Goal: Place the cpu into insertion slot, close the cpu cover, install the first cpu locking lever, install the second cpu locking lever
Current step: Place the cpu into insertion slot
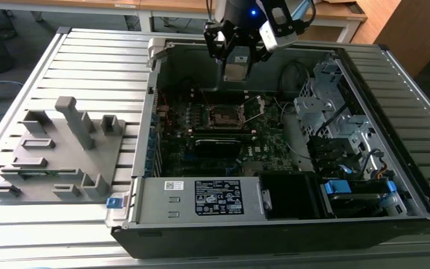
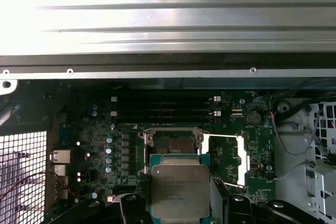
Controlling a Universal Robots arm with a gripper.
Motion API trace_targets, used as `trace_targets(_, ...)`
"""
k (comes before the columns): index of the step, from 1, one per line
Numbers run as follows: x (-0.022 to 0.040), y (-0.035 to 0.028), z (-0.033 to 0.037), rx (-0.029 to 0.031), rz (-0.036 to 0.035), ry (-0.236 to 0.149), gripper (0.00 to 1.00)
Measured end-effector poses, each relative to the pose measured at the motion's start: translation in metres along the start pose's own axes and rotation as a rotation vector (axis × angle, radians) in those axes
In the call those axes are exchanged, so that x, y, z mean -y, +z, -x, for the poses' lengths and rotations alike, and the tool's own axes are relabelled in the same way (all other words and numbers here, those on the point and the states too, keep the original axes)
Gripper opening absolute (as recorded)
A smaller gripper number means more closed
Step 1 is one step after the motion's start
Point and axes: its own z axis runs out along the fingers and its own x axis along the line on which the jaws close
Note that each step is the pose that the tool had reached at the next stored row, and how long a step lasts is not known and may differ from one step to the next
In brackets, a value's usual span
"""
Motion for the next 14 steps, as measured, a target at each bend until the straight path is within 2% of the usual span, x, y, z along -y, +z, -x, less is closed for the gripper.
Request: trace_targets(14, 0.0001, 0.0015, 0.0, 0.0, 0.0, 0.0, 0.54)
